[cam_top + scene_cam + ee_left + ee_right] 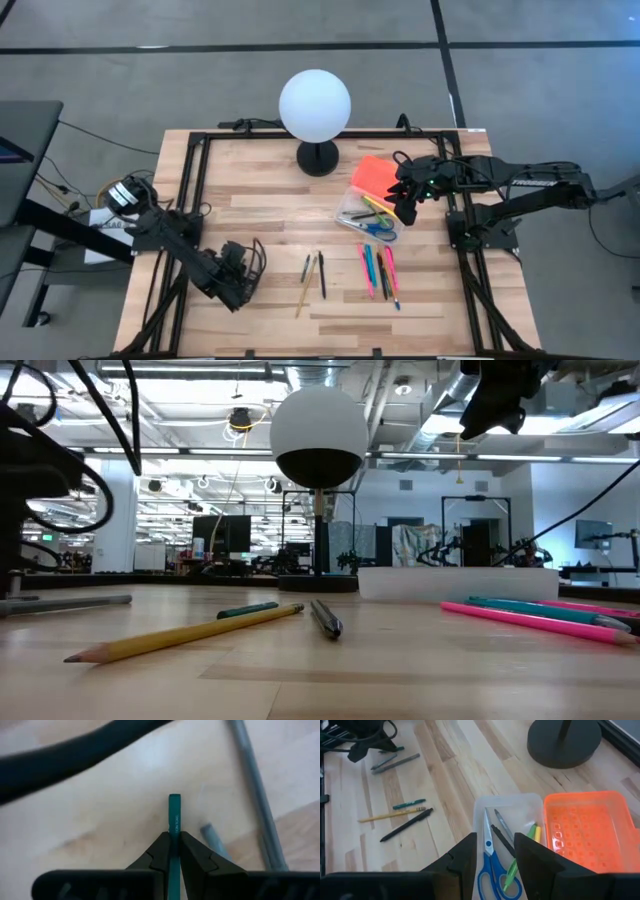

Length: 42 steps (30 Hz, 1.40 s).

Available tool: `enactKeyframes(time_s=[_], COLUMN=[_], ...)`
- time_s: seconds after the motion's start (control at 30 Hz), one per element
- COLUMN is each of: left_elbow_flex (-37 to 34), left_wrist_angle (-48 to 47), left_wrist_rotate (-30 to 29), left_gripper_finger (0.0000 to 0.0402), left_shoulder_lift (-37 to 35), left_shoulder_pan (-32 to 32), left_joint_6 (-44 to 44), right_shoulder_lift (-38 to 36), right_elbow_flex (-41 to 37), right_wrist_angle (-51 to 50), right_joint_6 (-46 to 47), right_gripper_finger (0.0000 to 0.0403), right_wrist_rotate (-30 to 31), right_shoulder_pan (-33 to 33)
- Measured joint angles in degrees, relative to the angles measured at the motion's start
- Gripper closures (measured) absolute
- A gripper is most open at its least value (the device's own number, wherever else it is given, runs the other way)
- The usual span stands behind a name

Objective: Pick & place school supplies into a supply box
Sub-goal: Put the green crayon into the orange supply box

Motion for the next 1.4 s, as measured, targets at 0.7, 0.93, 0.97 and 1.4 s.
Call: enactKeyframes(time_s=[0.7,0.93,0.97,1.4], left_elbow_flex=[-0.25,-0.19,-0.19,-0.08], left_wrist_angle=[3.96,18.67,22.03,53.24], left_wrist_rotate=[-12.91,-18.2,-18.08,-1.11], left_gripper_finger=[0.0388,0.0388,0.0388,0.0388], left_shoulder_lift=[-7.51,-13.6,-14.0,-13.84], left_shoulder_pan=[9.79,15.98,17.26,35.95], left_joint_6=[18.25,39.99,44.56,82.88], right_shoulder_lift=[0.0,0.0,0.02,0.0], right_elbow_flex=[0.0,0.0,0.0,0.0], right_wrist_angle=[0.0,0.0,0.02,-5.27], right_joint_6=[3.91,4.57,4.57,18.53], right_gripper_finger=[0.0281,0.0281,0.0281,0.0281], right_wrist_rotate=[0.02,0.1,0.09,8.92], right_shoulder_pan=[6.9,10.13,10.71,19.18])
